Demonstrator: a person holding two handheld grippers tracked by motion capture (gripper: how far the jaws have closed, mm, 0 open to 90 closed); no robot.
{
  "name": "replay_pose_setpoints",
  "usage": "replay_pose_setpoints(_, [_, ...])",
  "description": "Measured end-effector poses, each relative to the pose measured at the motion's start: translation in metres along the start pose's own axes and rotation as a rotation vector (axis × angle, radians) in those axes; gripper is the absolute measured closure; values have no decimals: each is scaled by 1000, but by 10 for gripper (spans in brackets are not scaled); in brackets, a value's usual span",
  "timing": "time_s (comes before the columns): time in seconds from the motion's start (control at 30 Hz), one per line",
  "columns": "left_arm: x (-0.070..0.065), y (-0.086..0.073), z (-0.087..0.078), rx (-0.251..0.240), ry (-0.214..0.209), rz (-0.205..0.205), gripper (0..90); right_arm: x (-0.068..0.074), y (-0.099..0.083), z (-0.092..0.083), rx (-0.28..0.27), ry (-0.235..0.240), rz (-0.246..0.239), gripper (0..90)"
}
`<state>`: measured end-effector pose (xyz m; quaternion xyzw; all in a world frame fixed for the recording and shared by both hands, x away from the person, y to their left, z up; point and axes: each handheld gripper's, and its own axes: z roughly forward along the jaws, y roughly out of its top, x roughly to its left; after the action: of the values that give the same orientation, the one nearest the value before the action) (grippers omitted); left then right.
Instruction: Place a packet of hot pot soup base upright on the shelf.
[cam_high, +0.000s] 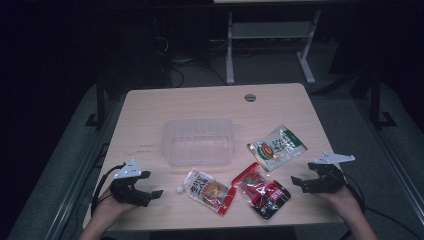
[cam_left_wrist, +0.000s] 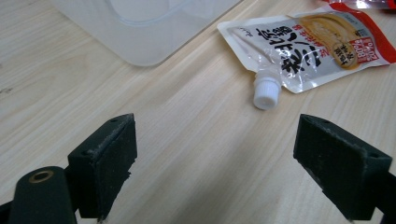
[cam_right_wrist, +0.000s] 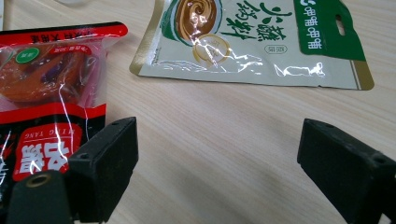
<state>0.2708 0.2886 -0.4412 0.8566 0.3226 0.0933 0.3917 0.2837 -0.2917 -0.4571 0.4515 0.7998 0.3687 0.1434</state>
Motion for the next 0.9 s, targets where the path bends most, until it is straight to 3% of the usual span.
replay_pose_setpoints(0.17, [-2,3,2,-1,-15,-8,130,1,1,-5,4,0,15,143])
replay_pose_setpoints(0.27, [-3,3,2,2,-22,-7,131,5,2,-12,-5,0,24,218])
replay_pose_setpoints(0.33, [-4,4,2,3,-25,-4,133,9,3,-17,-8,14,38,291])
replay_pose_setpoints(0.4, [-6,4,2,1,-27,1,133,14,5,-21,-23,24,22,402])
replay_pose_setpoints(0.43, [-6,4,2,2,-28,1,135,21,8,-23,-26,46,20,497])
replay_pose_setpoints(0.47, [-7,4,2,1,-29,-4,135,21,8,-23,-26,46,20,497])
replay_pose_setpoints(0.77, [-9,6,3,16,-45,12,135,49,18,-23,-30,142,-37,829])
replay_pose_setpoints(0.9, [-11,5,4,24,-51,17,135,62,21,-21,-32,176,-71,892])
